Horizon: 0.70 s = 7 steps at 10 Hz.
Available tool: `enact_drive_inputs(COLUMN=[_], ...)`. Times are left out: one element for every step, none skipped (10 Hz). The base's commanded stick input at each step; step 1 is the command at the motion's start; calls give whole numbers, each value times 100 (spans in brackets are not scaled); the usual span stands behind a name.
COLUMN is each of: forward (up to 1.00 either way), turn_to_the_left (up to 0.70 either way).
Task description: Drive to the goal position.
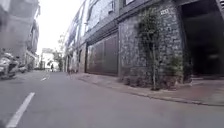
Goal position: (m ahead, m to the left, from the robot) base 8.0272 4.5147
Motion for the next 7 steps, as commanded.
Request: enact_drive_inputs(forward=[100,100,100,100,100,100,100], turn_to_the_left=[0,0,0,0,15,36,40])
